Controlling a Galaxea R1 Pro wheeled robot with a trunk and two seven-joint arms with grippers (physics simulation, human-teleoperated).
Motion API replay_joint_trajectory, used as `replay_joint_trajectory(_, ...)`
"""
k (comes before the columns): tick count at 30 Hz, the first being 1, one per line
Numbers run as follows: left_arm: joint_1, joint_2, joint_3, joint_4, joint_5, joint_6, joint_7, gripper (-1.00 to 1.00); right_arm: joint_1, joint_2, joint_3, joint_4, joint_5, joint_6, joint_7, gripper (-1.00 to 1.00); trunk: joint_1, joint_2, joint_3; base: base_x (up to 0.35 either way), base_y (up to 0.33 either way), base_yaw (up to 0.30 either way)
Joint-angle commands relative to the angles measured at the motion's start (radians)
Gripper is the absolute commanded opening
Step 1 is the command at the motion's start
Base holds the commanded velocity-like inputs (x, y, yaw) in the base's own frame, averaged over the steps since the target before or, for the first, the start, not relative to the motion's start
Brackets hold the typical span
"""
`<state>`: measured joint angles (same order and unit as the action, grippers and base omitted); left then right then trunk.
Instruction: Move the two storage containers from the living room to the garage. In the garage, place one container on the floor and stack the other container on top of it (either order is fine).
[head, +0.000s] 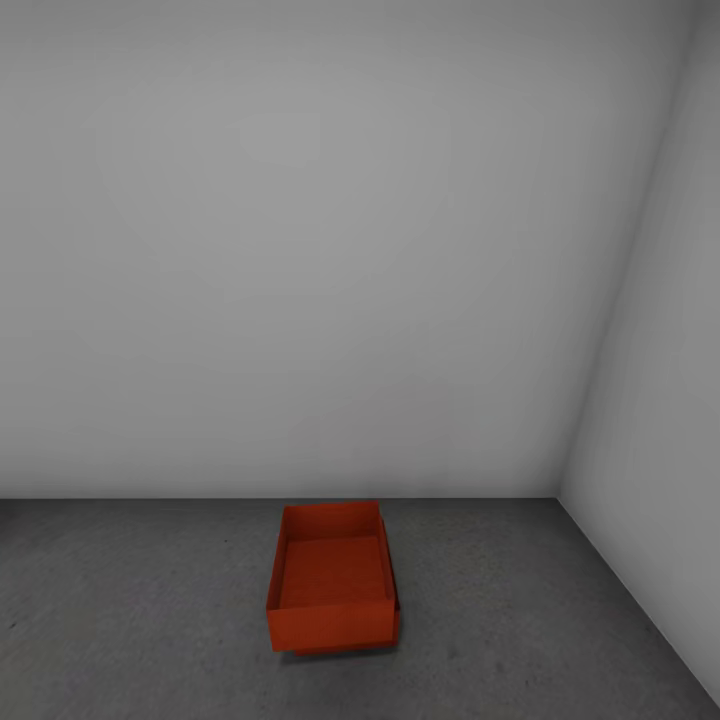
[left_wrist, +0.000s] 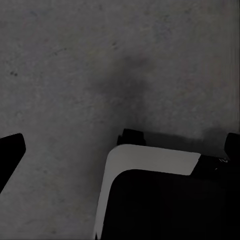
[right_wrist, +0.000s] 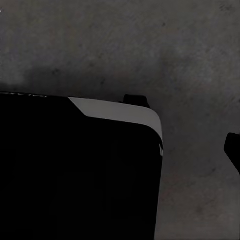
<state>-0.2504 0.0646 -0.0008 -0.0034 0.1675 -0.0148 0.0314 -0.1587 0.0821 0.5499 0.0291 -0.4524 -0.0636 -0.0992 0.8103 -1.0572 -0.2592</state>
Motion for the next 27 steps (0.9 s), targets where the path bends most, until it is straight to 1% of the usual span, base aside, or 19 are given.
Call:
replay_joint_trajectory(1, 0.0, 0.0, -0.001, 0.0, 0.007, -0.001, -0.001, 1.0, -0.001, 0.001, 0.008, 0.003, -0.009, -0.005, 0.0, 1.0, 0.0, -0.001, -0.001, 0.0, 0.0, 0.0)
replay_joint_trajectory(5, 0.011, -0.004, 0.0, -0.001, 0.007, -0.004, -0.008, 1.0, -0.001, 0.002, 0.008, 0.003, -0.009, -0.009, 0.004, 1.0, 0.0, -0.001, -0.001, 0.0, 0.0, 0.0)
replay_joint_trajectory(8, 0.018, -0.01, 0.002, -0.001, 0.006, -0.011, -0.009, 1.0, -0.001, 0.001, 0.007, 0.003, -0.015, -0.042, 0.005, 1.0, 0.0, -0.001, -0.001, 0.0, 0.0, 0.0)
replay_joint_trajectory(12, 0.02, -0.019, 0.001, -0.001, 0.008, -0.058, -0.008, 1.0, -0.001, 0.0, 0.007, 0.002, -0.018, -0.06, 0.004, 1.0, 0.0, -0.001, -0.001, 0.0, 0.0, 0.0)
replay_joint_trajectory(16, 0.02, -0.02, -0.001, -0.003, 0.004, -0.07, -0.009, 1.0, -0.001, -0.002, 0.009, 0.002, -0.014, -0.061, 0.004, 1.0, 0.0, -0.001, -0.001, 0.0, 0.0, 0.0)
replay_joint_trajectory(27, 0.02, -0.014, -0.005, -0.011, -0.004, -0.074, -0.01, 1.0, -0.001, 0.0, 0.011, -0.001, -0.01, -0.061, 0.003, 1.0, 0.0, -0.001, -0.001, 0.0, 0.0, 0.0)
